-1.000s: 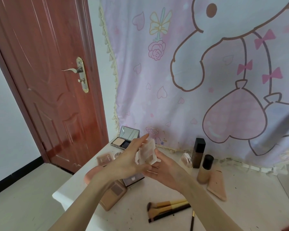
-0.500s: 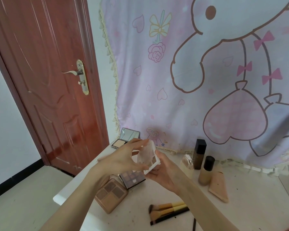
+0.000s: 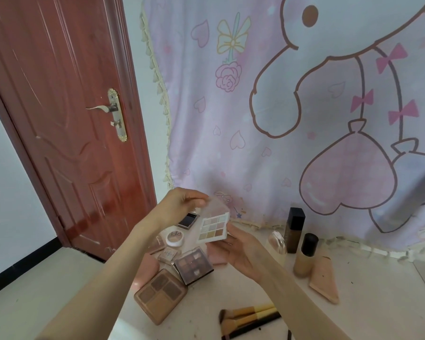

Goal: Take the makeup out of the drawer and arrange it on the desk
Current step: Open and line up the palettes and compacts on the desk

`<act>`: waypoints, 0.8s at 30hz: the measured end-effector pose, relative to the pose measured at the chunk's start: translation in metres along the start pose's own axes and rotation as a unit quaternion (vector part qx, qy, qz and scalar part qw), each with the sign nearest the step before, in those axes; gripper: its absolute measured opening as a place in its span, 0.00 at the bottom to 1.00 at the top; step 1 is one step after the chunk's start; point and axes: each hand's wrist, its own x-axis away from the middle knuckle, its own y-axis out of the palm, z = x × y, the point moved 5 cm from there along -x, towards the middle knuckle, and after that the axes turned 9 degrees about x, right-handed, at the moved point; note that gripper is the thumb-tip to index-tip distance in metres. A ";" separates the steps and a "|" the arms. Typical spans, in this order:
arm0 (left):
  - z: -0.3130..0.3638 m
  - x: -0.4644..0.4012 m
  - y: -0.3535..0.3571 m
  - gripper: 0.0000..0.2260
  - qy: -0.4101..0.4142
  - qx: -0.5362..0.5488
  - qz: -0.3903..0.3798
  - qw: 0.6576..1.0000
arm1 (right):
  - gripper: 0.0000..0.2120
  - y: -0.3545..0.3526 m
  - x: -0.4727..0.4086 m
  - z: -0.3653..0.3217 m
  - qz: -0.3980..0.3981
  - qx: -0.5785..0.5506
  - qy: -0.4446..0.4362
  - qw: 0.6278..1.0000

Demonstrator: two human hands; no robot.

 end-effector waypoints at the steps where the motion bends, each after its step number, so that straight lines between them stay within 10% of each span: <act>1: -0.003 -0.008 -0.002 0.09 -0.008 -0.003 0.003 1.000 | 0.16 -0.001 -0.004 -0.001 0.005 0.015 -0.005 1.000; 11: -0.019 -0.078 0.002 0.08 -0.006 -0.060 0.022 0.998 | 0.07 -0.018 -0.063 -0.019 0.207 0.301 -0.085 0.927; 24: -0.117 -0.066 0.007 0.16 -0.074 -0.210 0.032 0.974 | 0.08 -0.065 -0.139 0.002 0.373 0.366 -0.024 0.852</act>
